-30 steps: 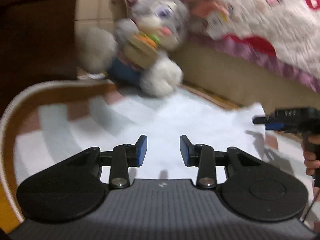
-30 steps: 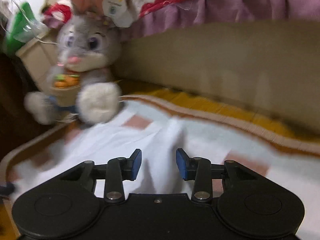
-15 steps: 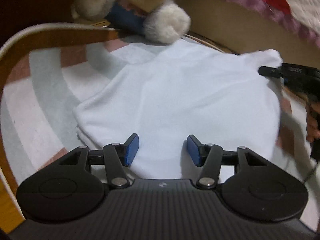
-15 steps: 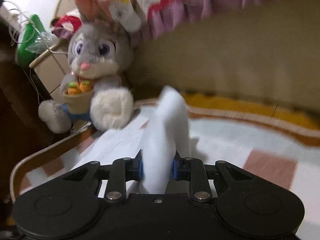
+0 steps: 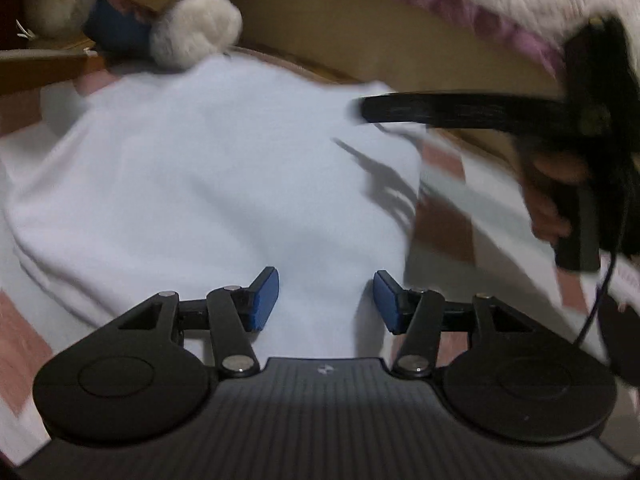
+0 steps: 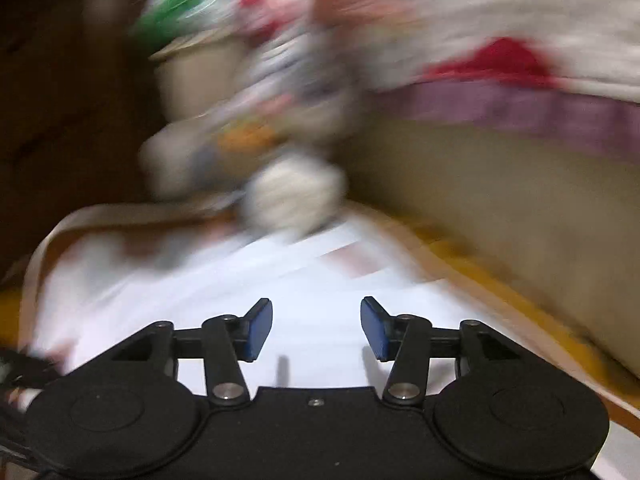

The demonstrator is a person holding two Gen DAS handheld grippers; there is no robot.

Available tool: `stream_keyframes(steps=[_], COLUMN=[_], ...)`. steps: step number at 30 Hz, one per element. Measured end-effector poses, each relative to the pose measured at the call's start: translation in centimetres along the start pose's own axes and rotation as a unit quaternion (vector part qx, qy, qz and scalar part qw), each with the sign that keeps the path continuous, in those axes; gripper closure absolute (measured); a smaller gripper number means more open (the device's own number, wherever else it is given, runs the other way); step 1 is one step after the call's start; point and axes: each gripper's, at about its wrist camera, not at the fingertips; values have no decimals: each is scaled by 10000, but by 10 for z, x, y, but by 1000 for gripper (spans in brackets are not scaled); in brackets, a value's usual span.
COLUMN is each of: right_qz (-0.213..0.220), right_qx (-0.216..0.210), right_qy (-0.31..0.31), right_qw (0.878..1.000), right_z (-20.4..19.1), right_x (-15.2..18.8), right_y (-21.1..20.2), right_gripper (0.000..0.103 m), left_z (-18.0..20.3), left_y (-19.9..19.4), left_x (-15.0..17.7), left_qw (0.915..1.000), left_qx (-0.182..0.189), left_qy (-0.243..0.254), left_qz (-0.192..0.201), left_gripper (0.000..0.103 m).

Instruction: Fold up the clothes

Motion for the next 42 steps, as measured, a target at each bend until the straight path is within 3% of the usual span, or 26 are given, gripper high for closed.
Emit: stream_keyframes(steps=[2,3,4,6,7,8,10,12,15,17,20,22,23,25,29,30,32,33,36,38,40,42], right_qz=[-554,-633,-531,-371,-260,-149,-38,-118,140,269,-168,-456,-554,-547,-629,-628,-461,-269,150,-21,-344,-106], right_qx=[-3,109,209,330,389,375,738,1398,1303,858,367,387,425,282,744,909,1496,1474,452,355,796,975], right_qy=[-388,-650,-812,-280,84,340,473,758,1260,845,124,-79,-46,243,829,1117,1539,1647,1133,322,-178,176], right_qw=[9977,9958,9951,9984,9989,9986,9961,9872,9833,9924,9991,9982,9975,9978,9918,9876,9756,9749,9924,9989,9961,9950], right_z=[-11,-14,-11,15,29,42,49,57,58,35,4,-1,3,21,48,56,58,54,13,-16,-24,-2], right_x=[1,5,8,5,3,4,6,6,-3,-9,-24,-34,-39,-49,-64,-67,-65,-64,-44,-24,2,18], right_y=[28,36,40,42,42,41,41,47,35,31,55,80,92,101,104,104,92,83,42,32,31,17], right_gripper=[48,48,38,35,38,50,55,41,39,39,39,37,31,31,31,35,47,48,46,43,43,43], left_z=[7,7,6,8,10,12,8,6,1,-16,-52,-68,-71,-77,-74,-75,-77,-77,-80,-79,-73,-63], left_y=[-3,-6,-8,-11,-12,-13,-13,-16,-28,-41,-38,-26,-23,-19,-19,-19,-19,-21,-24,-23,-23,-24], left_x=[9,14,19,25,27,26,22,17,5,-10,-23,-14,-10,-4,-12,-14,-16,-15,-12,-12,-14,-9], left_qw=[10000,10000,9998,9998,9998,9999,9997,9998,9997,9977,9926,9903,9890,9863,9835,9826,9807,9794,9785,9801,9826,9848], left_qx=[-52,-1,50,65,45,33,84,143,176,19,-453,-692,-777,-926,-1066,-1115,-1202,-1200,-1138,-1138,-1171,-1131], left_qy=[-2,-88,-174,-169,-116,-112,-217,-159,41,-122,-725,-989,-1033,-1137,-1254,-1271,-1317,-1388,-1500,-1454,-1327,-1226], left_qz=[-5,38,80,126,128,98,62,33,186,673,865,689,714,758,755,769,800,837,839,731,557,487], left_gripper=[52,52,52,52,52,52,52,52,52,52,53,53,56,57,57,57,57,57,56,56,55,53])
Point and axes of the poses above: each gripper's, at about its wrist camera, not at the fingertips, and y roughly the way its jaws point, z to its right, x to its underside, and after that the axes turned 8 degrees about -z, right-handed
